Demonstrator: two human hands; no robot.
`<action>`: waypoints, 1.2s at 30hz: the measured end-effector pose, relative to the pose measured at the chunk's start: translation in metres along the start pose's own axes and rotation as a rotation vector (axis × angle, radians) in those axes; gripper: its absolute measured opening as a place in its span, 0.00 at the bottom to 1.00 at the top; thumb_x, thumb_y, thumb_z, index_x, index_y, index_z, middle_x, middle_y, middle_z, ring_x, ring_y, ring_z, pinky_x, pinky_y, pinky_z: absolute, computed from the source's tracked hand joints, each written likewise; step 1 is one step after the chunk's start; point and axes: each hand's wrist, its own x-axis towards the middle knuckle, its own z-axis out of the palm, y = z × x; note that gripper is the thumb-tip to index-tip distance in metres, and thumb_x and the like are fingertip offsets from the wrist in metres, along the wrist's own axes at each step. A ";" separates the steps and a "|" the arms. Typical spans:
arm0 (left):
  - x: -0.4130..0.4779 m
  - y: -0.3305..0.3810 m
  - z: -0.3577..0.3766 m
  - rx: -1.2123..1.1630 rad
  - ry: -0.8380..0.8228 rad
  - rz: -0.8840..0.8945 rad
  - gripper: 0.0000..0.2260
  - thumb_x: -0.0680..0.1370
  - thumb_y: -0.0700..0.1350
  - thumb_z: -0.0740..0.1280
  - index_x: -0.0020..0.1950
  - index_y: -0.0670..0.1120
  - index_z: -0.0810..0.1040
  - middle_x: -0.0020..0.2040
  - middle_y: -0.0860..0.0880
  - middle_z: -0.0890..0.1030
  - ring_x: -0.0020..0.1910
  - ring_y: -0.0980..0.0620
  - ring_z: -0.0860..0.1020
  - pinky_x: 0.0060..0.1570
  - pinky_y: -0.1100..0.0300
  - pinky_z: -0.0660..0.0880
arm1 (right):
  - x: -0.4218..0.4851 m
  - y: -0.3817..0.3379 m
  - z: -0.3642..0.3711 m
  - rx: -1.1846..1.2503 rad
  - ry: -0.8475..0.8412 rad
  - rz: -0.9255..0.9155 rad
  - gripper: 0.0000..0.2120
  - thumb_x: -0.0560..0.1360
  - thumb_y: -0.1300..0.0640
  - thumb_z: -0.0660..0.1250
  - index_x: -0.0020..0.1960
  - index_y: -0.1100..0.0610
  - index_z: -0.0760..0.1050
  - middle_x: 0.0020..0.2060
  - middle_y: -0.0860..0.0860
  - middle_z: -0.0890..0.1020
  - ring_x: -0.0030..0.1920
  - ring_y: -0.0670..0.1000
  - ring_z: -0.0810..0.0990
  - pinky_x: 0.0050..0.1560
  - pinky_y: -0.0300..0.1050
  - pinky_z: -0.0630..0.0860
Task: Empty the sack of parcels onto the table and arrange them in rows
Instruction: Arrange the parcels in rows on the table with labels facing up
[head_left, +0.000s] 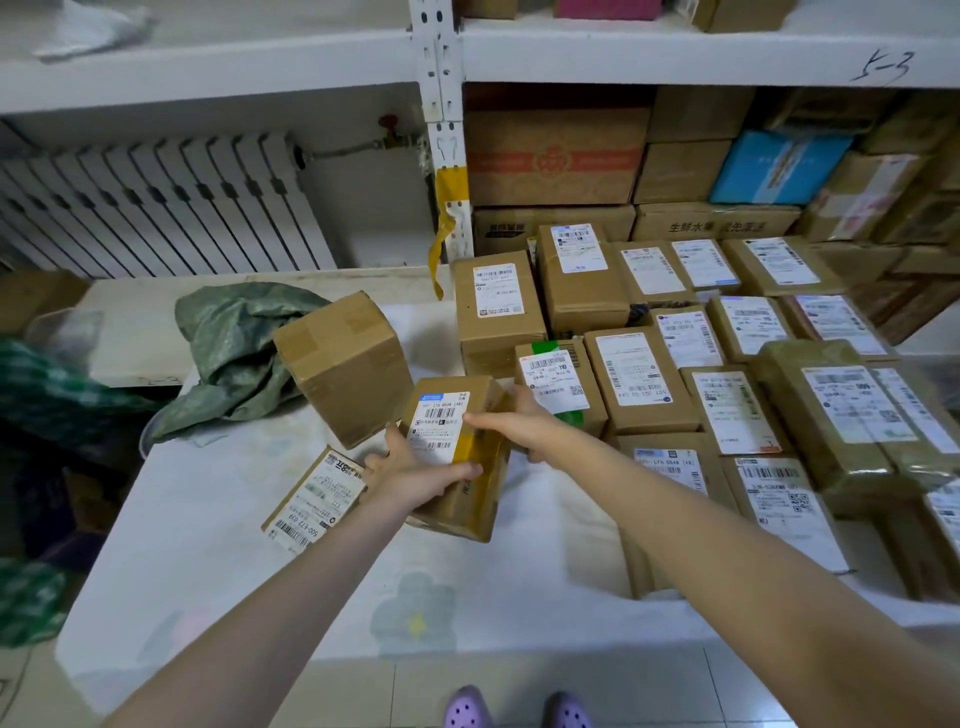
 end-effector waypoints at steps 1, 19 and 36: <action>-0.002 -0.001 -0.002 0.002 0.007 0.001 0.60 0.57 0.64 0.78 0.78 0.53 0.44 0.73 0.40 0.59 0.74 0.40 0.56 0.69 0.44 0.64 | 0.000 0.001 0.003 -0.041 0.002 0.017 0.49 0.67 0.42 0.75 0.77 0.49 0.50 0.72 0.50 0.67 0.70 0.58 0.68 0.64 0.61 0.70; 0.049 0.067 0.038 -0.174 0.045 0.096 0.50 0.61 0.65 0.76 0.75 0.51 0.56 0.69 0.42 0.65 0.71 0.42 0.63 0.68 0.51 0.63 | 0.001 0.004 -0.038 -0.332 0.385 -0.321 0.17 0.74 0.61 0.67 0.62 0.58 0.76 0.59 0.55 0.80 0.59 0.53 0.78 0.61 0.47 0.74; 0.043 0.065 -0.082 0.237 0.668 0.646 0.34 0.69 0.45 0.74 0.72 0.45 0.64 0.68 0.42 0.66 0.68 0.41 0.66 0.63 0.49 0.68 | 0.010 -0.005 -0.033 -1.105 -0.073 -0.378 0.22 0.76 0.58 0.65 0.71 0.53 0.70 0.68 0.50 0.70 0.67 0.53 0.69 0.65 0.45 0.69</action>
